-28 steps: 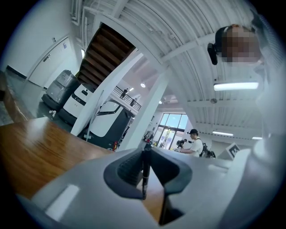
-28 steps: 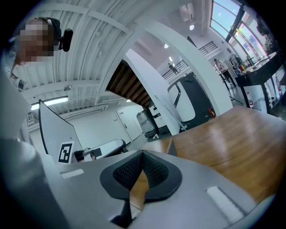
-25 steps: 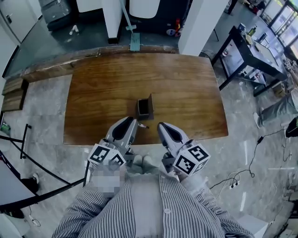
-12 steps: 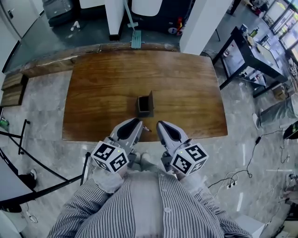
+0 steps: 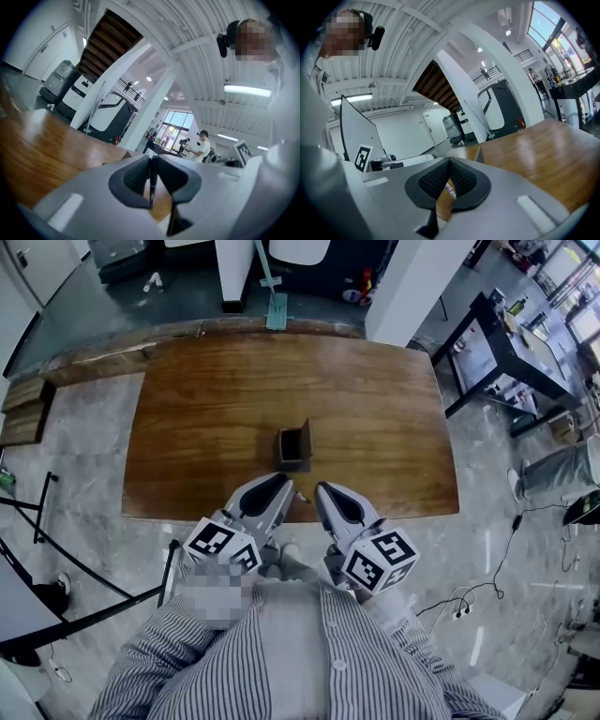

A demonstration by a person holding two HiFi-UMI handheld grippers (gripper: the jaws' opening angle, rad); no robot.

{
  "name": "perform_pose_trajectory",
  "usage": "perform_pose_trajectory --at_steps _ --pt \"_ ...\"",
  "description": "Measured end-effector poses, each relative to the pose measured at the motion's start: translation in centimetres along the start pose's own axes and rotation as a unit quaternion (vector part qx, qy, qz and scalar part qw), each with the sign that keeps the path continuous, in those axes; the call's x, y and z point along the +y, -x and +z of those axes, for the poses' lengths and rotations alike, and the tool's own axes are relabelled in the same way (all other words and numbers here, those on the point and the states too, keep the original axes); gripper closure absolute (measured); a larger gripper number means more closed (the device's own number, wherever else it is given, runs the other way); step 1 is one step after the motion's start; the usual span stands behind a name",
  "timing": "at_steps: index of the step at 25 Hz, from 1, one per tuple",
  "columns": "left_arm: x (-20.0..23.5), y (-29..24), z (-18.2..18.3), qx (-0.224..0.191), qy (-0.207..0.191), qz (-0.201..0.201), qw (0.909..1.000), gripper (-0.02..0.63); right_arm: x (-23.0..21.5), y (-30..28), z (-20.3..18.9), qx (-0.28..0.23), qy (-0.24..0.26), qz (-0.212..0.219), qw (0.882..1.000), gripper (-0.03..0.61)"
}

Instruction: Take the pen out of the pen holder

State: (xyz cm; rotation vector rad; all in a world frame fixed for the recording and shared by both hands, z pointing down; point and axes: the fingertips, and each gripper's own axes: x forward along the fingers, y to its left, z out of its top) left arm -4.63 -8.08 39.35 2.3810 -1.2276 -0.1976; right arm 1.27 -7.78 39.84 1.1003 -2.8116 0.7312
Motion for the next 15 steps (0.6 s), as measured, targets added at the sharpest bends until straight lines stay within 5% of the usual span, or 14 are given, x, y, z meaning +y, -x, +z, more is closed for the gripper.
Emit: perform_pose_trajectory --at_steps 15 --pt "0.9 -0.4 0.3 0.038 -0.035 -0.032 0.9982 0.557 1.1 -0.7 0.4 0.008 0.023 0.021 0.999 0.578"
